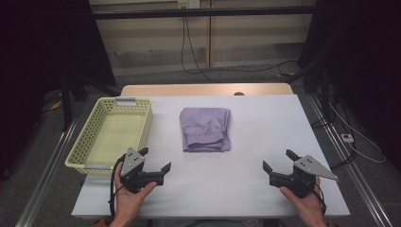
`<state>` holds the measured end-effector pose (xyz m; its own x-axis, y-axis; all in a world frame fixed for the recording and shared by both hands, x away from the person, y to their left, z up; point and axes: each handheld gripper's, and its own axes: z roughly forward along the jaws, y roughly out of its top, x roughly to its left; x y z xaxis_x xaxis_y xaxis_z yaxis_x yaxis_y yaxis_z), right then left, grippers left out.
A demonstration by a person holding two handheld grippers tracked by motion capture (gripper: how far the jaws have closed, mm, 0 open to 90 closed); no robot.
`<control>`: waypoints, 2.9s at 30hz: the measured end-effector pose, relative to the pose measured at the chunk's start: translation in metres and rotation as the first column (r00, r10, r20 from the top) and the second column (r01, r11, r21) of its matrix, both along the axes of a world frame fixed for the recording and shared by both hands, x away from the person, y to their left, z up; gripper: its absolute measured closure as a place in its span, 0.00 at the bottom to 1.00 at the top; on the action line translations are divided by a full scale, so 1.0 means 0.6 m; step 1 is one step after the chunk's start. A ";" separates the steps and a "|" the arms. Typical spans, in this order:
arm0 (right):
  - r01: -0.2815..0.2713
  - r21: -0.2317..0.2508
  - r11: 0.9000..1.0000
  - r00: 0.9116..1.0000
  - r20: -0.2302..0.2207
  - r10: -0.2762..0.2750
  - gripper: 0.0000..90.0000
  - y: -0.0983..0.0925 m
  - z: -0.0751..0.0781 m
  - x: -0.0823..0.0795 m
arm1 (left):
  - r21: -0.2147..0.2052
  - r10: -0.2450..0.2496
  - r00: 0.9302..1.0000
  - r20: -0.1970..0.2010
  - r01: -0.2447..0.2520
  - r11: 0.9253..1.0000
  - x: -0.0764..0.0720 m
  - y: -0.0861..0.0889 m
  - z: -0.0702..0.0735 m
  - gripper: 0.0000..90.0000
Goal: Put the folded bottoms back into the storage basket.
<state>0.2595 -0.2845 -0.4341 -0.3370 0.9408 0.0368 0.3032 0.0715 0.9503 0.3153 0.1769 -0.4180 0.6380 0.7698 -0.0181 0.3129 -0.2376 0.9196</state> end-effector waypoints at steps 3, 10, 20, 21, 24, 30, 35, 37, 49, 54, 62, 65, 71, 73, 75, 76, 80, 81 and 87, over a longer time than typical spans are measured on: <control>-0.004 0.002 1.000 1.000 -0.005 0.004 0.07 0.000 -0.001 0.001 | -0.005 0.000 1.000 -0.015 0.000 1.000 0.002 0.000 0.000 0.05; -0.008 0.008 1.000 1.000 -0.012 0.008 0.06 0.000 -0.002 0.002 | -0.001 -0.013 1.000 -0.020 0.013 1.000 0.003 -0.009 0.002 0.05; -0.020 0.012 1.000 1.000 -0.023 0.020 0.06 0.002 -0.003 0.002 | 0.028 -0.069 0.995 -0.066 0.071 0.997 0.010 -0.032 -0.005 0.05; -0.020 0.013 1.000 0.999 -0.026 0.021 0.06 0.003 -0.003 0.002 | 0.021 -0.071 0.994 -0.080 0.073 0.997 0.011 -0.033 -0.004 0.05; -0.024 0.011 1.000 0.999 -0.028 0.024 0.06 0.004 -0.002 0.001 | 0.009 -0.076 0.993 -0.088 0.077 0.997 0.012 -0.036 -0.001 0.05; -0.029 0.017 0.999 0.999 -0.036 0.030 0.06 0.004 -0.004 0.003 | 0.008 -0.084 0.992 -0.099 0.085 0.996 0.024 -0.044 0.005 0.05; -0.034 0.022 0.999 0.999 -0.039 0.035 0.05 0.004 -0.004 0.001 | 0.028 -0.088 0.991 -0.102 0.091 0.995 0.035 -0.051 0.008 0.05; -0.036 0.020 0.999 0.998 -0.040 0.037 0.05 0.005 -0.004 0.002 | 0.019 -0.088 0.991 -0.103 0.090 0.996 0.038 -0.053 0.009 0.05; -0.041 0.017 0.999 0.998 -0.044 0.041 0.05 0.005 -0.005 0.002 | 0.015 -0.093 0.991 -0.100 0.094 0.995 0.073 -0.084 0.019 0.05; -0.041 0.018 0.999 0.998 -0.045 0.042 0.05 0.005 -0.005 0.002 | 0.005 -0.094 0.990 -0.104 0.095 0.995 0.088 -0.094 0.024 0.05; -0.042 0.020 0.999 0.998 -0.050 0.043 0.05 0.006 -0.005 0.002 | -0.014 -0.114 0.989 -0.090 0.113 0.993 0.114 -0.111 0.032 0.07; -0.041 0.019 0.999 0.998 -0.048 0.042 0.05 0.005 -0.005 0.002 | -0.013 -0.110 0.990 -0.090 0.109 0.994 0.120 -0.115 0.032 0.07; -0.042 0.022 0.999 0.998 -0.051 0.043 0.05 0.005 -0.005 0.003 | -0.016 -0.095 0.986 -0.138 0.094 0.995 0.148 -0.121 0.026 0.07; -0.041 0.023 0.999 0.998 -0.052 0.042 0.05 0.005 -0.005 0.003 | -0.022 -0.079 0.986 -0.145 0.077 0.997 0.155 -0.124 0.026 0.07; -0.041 0.024 0.999 0.998 -0.053 0.042 0.05 0.005 -0.005 0.002 | -0.021 -0.078 0.986 -0.145 0.075 0.997 0.161 -0.127 0.027 0.07; -0.042 0.024 0.999 0.998 -0.052 0.043 0.05 0.005 -0.005 0.003 | -0.016 -0.076 0.987 -0.142 0.075 0.997 0.164 -0.127 0.028 0.07; -0.045 0.025 0.999 0.997 -0.054 0.047 0.05 0.005 -0.005 0.002 | -0.023 -0.072 0.987 -0.146 0.069 0.997 0.175 -0.136 0.031 0.07; -0.045 0.026 0.999 0.998 -0.053 0.046 0.05 0.005 -0.005 0.002 | -0.014 -0.073 0.986 -0.147 0.071 0.997 0.178 -0.137 0.033 0.07; -0.046 0.025 0.999 0.997 -0.056 0.047 0.05 0.005 -0.005 0.003 | -0.015 -0.079 0.981 -0.175 0.077 0.997 0.197 -0.149 0.038 0.06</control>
<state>0.2610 -0.2813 -0.4374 -0.3772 0.9228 0.0790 0.3531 0.0644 0.9334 0.4333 0.0877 -0.3955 0.6825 0.7172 -0.1408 0.4501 -0.2606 0.8541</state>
